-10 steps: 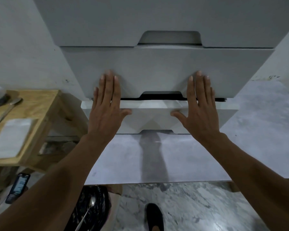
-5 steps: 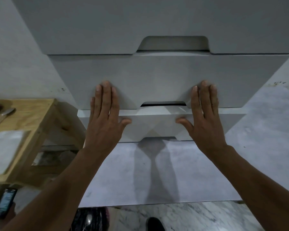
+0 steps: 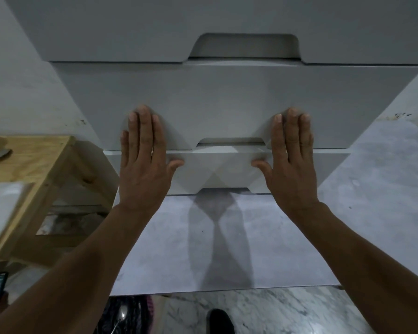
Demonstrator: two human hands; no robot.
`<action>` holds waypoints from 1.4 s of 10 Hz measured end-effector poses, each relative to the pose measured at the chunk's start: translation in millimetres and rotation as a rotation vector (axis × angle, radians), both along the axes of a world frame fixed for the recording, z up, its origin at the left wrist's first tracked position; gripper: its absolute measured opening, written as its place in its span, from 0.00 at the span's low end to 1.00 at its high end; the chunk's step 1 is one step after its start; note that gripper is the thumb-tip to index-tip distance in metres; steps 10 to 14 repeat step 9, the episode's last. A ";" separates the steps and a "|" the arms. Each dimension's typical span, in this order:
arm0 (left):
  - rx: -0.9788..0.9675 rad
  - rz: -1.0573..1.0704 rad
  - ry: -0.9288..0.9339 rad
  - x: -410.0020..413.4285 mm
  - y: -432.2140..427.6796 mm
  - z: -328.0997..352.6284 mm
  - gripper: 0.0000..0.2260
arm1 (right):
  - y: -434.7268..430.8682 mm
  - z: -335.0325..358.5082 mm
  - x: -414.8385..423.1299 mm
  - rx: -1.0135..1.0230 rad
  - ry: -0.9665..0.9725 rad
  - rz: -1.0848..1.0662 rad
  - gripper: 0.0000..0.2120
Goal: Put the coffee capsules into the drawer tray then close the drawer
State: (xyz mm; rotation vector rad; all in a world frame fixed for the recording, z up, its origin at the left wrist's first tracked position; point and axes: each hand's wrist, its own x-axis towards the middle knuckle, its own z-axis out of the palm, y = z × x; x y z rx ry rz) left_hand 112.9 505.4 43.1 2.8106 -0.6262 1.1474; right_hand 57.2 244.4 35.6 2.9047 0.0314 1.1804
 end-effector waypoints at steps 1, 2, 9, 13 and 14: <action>-0.015 0.056 -0.052 3.2 -5.4 -6.2 0.41 | 3.1 -6.2 5.3 0.045 -0.040 -0.041 0.47; -0.017 0.049 -0.083 6.6 -3.8 -9.4 0.39 | 1.9 -8.5 7.6 0.026 -0.055 -0.047 0.46; 0.013 0.010 0.089 -12.4 2.8 4.0 0.44 | 5.9 5.8 -11.8 0.075 0.127 -0.017 0.47; 0.013 0.010 0.089 -12.4 2.8 4.0 0.44 | 5.9 5.8 -11.8 0.075 0.127 -0.017 0.47; 0.013 0.010 0.089 -12.4 2.8 4.0 0.44 | 5.9 5.8 -11.8 0.075 0.127 -0.017 0.47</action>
